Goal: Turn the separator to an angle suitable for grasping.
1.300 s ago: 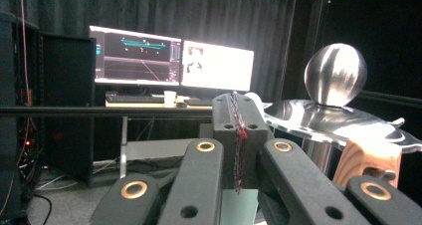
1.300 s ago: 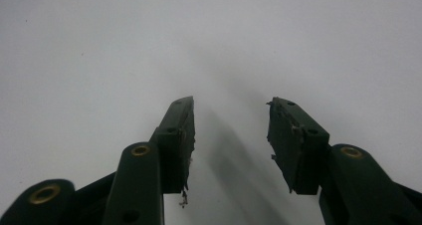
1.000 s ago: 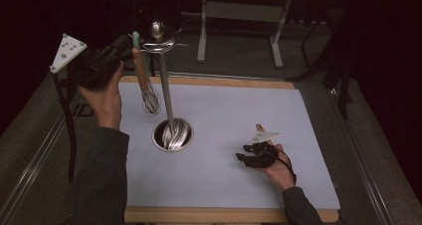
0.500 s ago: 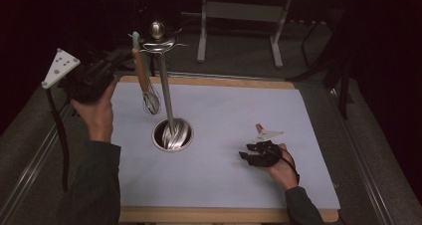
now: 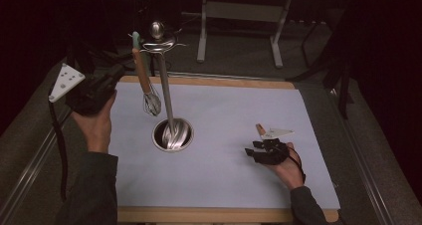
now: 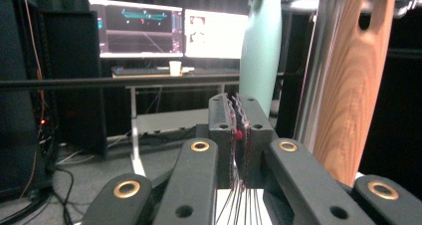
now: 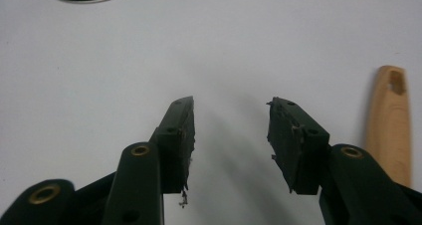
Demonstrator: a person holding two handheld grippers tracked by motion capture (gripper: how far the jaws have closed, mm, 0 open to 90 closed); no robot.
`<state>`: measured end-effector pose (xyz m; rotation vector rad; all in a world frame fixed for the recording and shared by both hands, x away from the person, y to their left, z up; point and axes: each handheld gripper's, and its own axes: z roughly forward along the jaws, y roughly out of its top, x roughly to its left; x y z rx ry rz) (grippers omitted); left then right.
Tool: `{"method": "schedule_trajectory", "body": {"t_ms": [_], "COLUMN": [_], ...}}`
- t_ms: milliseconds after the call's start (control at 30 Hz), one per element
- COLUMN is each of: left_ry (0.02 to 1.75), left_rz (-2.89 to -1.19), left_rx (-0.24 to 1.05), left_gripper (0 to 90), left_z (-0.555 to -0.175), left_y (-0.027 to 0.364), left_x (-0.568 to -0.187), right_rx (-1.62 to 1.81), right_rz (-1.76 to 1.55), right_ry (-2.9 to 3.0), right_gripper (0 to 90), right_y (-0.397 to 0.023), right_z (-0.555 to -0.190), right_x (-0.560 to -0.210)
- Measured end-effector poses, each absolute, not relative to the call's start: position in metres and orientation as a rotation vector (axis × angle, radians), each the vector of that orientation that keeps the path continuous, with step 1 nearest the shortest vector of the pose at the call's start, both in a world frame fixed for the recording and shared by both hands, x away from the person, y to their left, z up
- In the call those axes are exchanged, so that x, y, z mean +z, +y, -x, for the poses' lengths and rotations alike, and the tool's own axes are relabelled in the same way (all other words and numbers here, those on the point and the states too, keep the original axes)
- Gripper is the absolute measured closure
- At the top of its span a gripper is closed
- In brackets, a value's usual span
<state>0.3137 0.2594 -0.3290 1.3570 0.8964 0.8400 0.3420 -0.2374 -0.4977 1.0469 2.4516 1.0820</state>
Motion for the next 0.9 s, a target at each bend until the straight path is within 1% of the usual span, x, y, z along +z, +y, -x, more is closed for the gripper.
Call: {"method": "schedule_trajectory", "body": {"t_ms": [367,467,667,900], "left_ry": [0.960,0.960,0.980,1.006], "left_rz": [-1.441,-1.492,-1.557,-1.608], "left_rx": [0.779,0.774,0.766,0.732], "left_gripper": [85.0,84.0,82.9,81.2], "left_z": [-0.316,-0.311,-0.300,-0.290], "left_y": [0.256,0.250,0.242,0.237], "left_x": [-0.374,-0.387,-0.419,-0.448], "right_rx": [1.101,1.106,1.077,1.007], "right_rz": [-1.088,-1.093,-1.109,-1.142], "right_ry": [2.401,2.393,2.372,2.333], "right_gripper": [55.4,56.3,64.7,68.1], "right_y": [-0.252,-0.254,-0.261,-0.269], "right_z": [-0.342,-0.342,-0.342,-0.343], "right_x": [-0.492,-0.491,-0.491,-0.492]}}
